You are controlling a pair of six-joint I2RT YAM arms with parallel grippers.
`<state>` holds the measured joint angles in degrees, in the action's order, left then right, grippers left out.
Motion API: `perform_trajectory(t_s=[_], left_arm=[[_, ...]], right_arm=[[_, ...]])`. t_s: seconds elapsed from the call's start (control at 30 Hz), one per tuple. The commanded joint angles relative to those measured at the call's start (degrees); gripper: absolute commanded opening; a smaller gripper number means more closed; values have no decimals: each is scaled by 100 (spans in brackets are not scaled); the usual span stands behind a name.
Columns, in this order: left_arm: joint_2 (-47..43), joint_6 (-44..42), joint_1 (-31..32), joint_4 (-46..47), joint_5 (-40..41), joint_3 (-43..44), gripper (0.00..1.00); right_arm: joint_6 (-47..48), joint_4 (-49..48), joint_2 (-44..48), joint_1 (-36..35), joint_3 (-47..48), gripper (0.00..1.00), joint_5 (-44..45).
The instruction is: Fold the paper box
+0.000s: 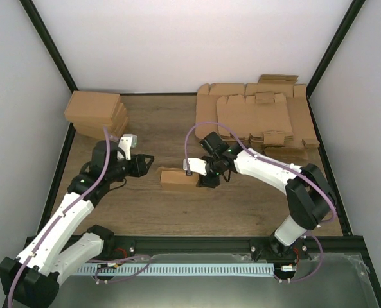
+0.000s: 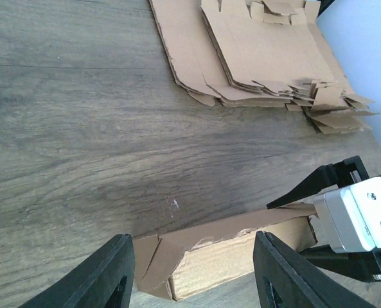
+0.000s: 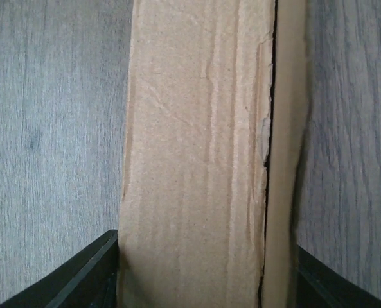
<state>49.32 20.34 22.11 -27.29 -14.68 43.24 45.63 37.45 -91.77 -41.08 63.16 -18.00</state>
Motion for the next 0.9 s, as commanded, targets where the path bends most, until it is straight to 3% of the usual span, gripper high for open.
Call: perform_trajectory(t_s=[0.0,0.2,0.73,0.8,0.87], left_arm=[[-9,-47,-35,228,-146,-76,54],[75,-100,-37,180,-156,-47,54],[78,-168,-35,92,-154,-20,59],[77,-223,-36,58,-154,-6,63],[78,-326,-33,-30,-155,67,74]], right_arm=[[288,111,35,-31,215,61,-45],[289,114,-3,-14,305,99,-12],[188,108,955,-22,726,100,-713],[75,-10,1089,-23,790,100,-708],[-109,-339,1253,-23,735,100,-668]])
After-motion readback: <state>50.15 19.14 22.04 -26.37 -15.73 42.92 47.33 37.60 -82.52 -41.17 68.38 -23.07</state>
